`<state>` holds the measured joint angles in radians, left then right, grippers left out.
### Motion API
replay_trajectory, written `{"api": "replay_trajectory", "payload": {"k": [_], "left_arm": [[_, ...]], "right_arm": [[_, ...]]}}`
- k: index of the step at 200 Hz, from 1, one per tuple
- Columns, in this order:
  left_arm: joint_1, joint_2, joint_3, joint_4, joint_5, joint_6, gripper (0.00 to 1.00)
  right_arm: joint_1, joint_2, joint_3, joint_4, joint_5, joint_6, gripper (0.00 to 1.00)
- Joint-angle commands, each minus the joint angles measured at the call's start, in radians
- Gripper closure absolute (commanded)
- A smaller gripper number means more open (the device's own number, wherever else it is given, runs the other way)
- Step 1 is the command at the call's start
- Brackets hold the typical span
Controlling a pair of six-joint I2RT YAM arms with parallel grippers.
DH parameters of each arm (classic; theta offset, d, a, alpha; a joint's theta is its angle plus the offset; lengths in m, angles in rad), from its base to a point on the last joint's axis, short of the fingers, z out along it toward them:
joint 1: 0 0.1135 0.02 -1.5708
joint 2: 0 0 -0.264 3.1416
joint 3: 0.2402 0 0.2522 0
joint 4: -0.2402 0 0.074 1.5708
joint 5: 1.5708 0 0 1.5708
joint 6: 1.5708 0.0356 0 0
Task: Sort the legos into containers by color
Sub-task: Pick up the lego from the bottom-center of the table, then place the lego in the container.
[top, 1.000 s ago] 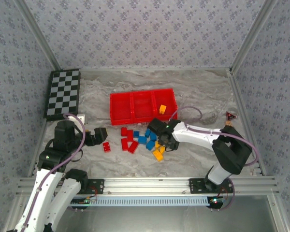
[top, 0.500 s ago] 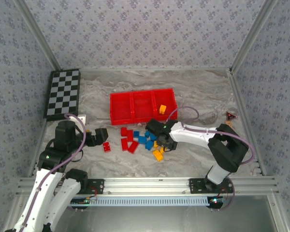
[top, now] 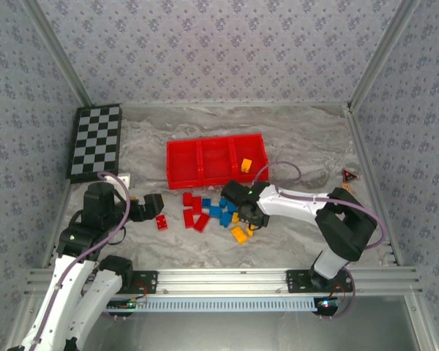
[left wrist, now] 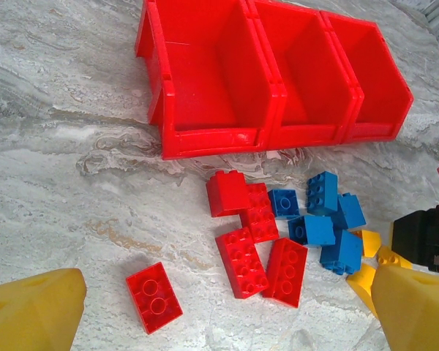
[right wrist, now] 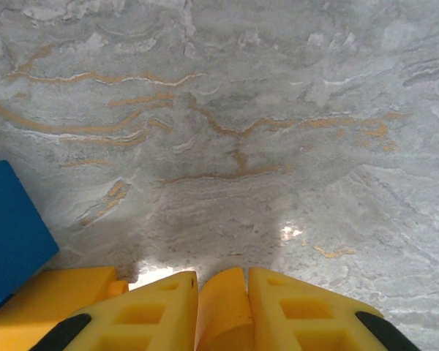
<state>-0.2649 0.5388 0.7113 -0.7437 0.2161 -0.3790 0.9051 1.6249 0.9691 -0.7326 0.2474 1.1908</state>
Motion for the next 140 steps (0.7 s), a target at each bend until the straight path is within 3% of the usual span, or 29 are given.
{"api": "replay_trajectory", "payload": {"k": [1,86,106,140], "left_arm": [[-0.007,0.004,-0.001,0.016,-0.007,-0.004,0.0],[-0.007,0.01,-0.004,0.018,-0.006,-0.005,0.0],[-0.007,0.013,-0.002,0.017,-0.006,-0.007,0.0],[-0.007,0.02,-0.001,0.016,-0.009,-0.007,0.0]], "right_arm": [[-0.011,-0.044,-0.009,-0.045,0.022,-0.016,0.77],[-0.1,-0.225,0.095,-0.082,0.08,-0.215,0.8],[-0.17,-0.232,0.142,-0.056,0.071,-0.309,0.8],[-0.344,-0.166,0.273,0.031,-0.054,-0.47,0.81]]}}
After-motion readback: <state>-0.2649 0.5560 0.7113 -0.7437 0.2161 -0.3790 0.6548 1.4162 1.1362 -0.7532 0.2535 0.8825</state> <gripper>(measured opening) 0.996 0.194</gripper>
